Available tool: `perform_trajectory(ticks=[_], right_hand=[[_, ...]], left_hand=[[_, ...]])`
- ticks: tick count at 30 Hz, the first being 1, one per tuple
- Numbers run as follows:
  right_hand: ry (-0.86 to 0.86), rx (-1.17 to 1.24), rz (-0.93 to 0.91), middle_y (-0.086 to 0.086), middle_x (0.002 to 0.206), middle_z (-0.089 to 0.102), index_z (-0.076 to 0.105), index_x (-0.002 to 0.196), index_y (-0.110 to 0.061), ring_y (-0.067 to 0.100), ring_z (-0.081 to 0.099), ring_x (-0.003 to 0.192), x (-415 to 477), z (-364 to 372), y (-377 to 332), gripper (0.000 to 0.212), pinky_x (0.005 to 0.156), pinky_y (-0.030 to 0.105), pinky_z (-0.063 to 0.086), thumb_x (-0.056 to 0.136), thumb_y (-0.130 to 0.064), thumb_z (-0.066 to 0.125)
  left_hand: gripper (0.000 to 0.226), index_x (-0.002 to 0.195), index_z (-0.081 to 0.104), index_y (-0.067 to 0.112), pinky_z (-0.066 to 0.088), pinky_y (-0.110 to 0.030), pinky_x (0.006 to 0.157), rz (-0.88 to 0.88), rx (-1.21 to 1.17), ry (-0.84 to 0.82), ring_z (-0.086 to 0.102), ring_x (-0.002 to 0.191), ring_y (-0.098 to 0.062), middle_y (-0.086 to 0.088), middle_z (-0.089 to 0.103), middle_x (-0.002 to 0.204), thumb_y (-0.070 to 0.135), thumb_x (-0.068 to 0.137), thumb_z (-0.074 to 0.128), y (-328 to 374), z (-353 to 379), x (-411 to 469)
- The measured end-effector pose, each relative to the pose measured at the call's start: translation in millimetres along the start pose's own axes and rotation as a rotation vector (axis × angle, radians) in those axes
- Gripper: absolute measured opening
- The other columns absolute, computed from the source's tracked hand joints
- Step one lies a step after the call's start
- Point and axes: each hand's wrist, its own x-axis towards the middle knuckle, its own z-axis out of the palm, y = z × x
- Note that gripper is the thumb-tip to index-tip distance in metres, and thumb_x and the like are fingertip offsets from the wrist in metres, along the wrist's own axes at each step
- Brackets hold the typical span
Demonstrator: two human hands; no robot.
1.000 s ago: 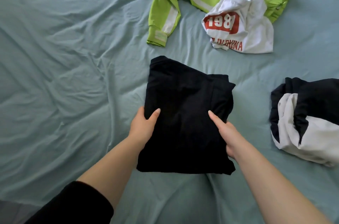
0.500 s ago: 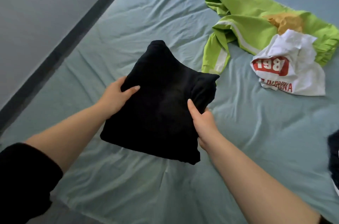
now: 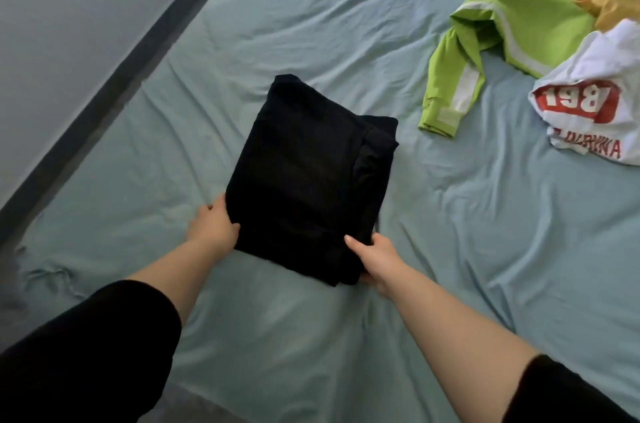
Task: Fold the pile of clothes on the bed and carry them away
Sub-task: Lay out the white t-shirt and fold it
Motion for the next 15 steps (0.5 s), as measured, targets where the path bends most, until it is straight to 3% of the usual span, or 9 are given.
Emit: perform_trajectory(ticks=[2, 3, 5, 9, 11, 13, 15], right_hand=[[0.006, -0.062, -0.025, 0.011, 0.104, 0.065, 0.056, 0.107, -0.011, 0.028, 0.066, 0.091, -3, -6, -3, 0.022, 0.077, 0.045, 0.058, 0.091, -0.021, 0.065], [0.004, -0.082, -0.034, 0.010, 0.095, 0.066, 0.055, 0.099, -0.013, 0.024, 0.066, 0.079, -4, -13, -5, 0.015, 0.067, 0.037, 0.059, 0.091, -0.022, 0.065], [0.040, -0.102, -0.046, 0.006, 0.076, 0.064, 0.050, 0.087, -0.017, 0.015, 0.059, 0.056, -8, -41, -9, 0.016, 0.046, 0.021, 0.048, 0.092, -0.024, 0.063], [0.289, -0.150, -0.066, 0.008, 0.067, 0.059, 0.050, 0.077, -0.016, 0.006, 0.053, 0.040, -13, -138, -19, 0.018, 0.036, 0.014, 0.039, 0.094, -0.013, 0.058], [0.405, -0.223, -0.090, 0.012, 0.071, 0.062, 0.055, 0.079, -0.013, 0.014, 0.058, 0.050, -16, -189, -24, 0.014, 0.049, 0.023, 0.049, 0.093, -0.010, 0.058], [0.509, -0.396, -0.123, 0.010, 0.080, 0.066, 0.061, 0.084, -0.013, 0.026, 0.064, 0.074, -16, -237, -27, 0.006, 0.070, 0.032, 0.052, 0.090, -0.015, 0.061], [0.574, -0.624, -0.155, 0.005, 0.092, 0.066, 0.063, 0.096, -0.016, 0.027, 0.063, 0.095, -12, -277, -30, 0.010, 0.079, 0.031, 0.048, 0.087, -0.021, 0.062]], left_hand=[[0.067, 0.150, 0.022, 0.023, 0.029, -0.048, 0.109, -0.028, 0.045, 0.094, 0.033, 0.135, -0.038, -0.014, 0.028, 0.152, 0.029, 0.091, 0.054, 32, 2, -20], [0.070, 0.152, 0.017, 0.024, 0.025, -0.047, 0.111, 0.028, 0.039, 0.128, 0.026, 0.140, -0.035, -0.011, 0.021, 0.156, 0.034, 0.092, 0.053, 52, 7, -34], [0.073, 0.154, 0.011, 0.025, 0.019, -0.046, 0.114, 0.256, 0.027, 0.137, 0.014, 0.145, -0.030, -0.008, 0.011, 0.160, 0.041, 0.094, 0.050, 99, 23, -66], [0.083, 0.154, 0.000, 0.031, 0.006, -0.044, 0.118, 0.584, 0.072, 0.007, -0.004, 0.149, -0.026, -0.007, -0.005, 0.162, 0.044, 0.091, 0.052, 199, 70, -110], [0.094, 0.152, -0.007, 0.035, 0.002, -0.048, 0.118, 0.585, 0.043, -0.092, -0.010, 0.148, -0.028, -0.007, -0.013, 0.161, 0.043, 0.086, 0.059, 254, 94, -121], [0.109, 0.151, -0.013, 0.037, 0.002, -0.057, 0.115, 0.413, -0.059, -0.263, -0.016, 0.147, -0.032, -0.006, -0.020, 0.160, 0.049, 0.079, 0.068, 306, 113, -131], [0.129, 0.149, -0.022, 0.032, 0.000, -0.066, 0.111, 0.210, -0.140, -0.391, -0.025, 0.143, -0.038, -0.009, -0.028, 0.157, 0.064, 0.067, 0.072, 348, 130, -141]])
